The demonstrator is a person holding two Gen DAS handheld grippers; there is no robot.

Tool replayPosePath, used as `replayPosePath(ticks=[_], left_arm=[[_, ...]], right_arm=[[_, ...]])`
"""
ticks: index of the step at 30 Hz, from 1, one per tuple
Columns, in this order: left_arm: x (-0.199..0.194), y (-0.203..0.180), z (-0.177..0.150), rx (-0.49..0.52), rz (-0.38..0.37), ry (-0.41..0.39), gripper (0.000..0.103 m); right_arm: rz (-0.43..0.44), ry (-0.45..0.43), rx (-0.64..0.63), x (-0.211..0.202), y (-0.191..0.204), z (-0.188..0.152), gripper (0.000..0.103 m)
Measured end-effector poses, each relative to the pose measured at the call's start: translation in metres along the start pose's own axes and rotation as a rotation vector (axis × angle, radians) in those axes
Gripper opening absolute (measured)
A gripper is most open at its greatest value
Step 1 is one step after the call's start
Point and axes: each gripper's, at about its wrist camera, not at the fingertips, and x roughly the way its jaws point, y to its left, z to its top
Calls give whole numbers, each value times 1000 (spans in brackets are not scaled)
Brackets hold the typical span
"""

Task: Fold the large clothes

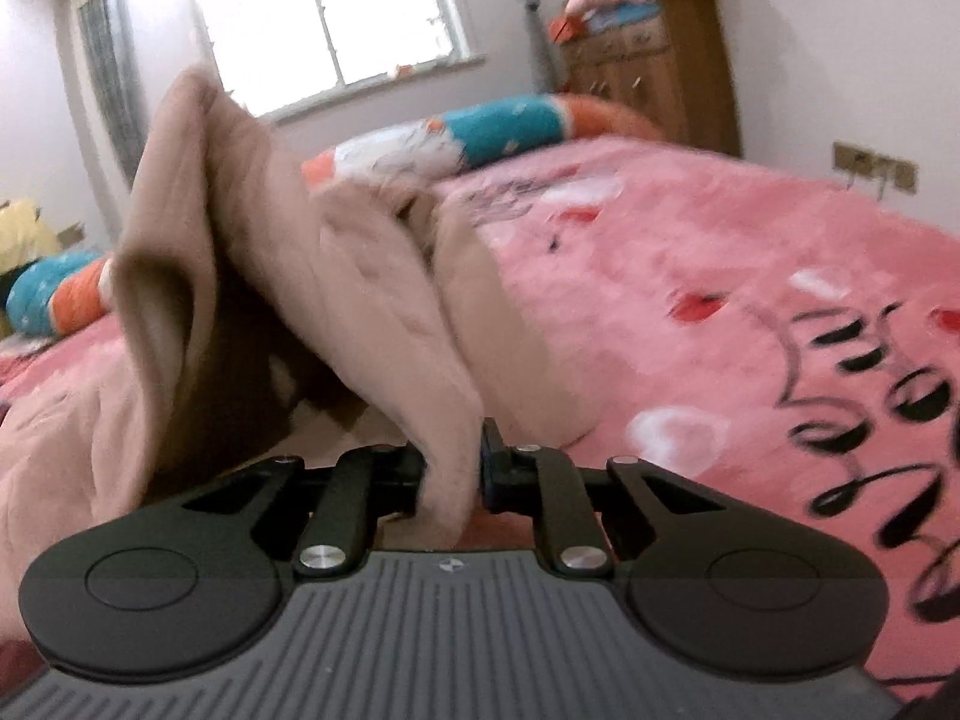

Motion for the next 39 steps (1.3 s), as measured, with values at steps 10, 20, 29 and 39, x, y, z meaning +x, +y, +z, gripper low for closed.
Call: replayPosePath(ticks=[10,20,29,39], left_arm=[[-74,8,28,21,-68,-104,9],[-156,14,47,93,-163,-196,8],[-227,3,77,107,-285,-325,8],[-308,8,111,100,-348,-517,8]], right_arm=[[-72,-126,117,-68,-31,11,11],[-173,-288,216,-165,-74,27,10],[-143,-533,199,-298,-83,58,10],[-29,-822,204,-426,-65,99,10]])
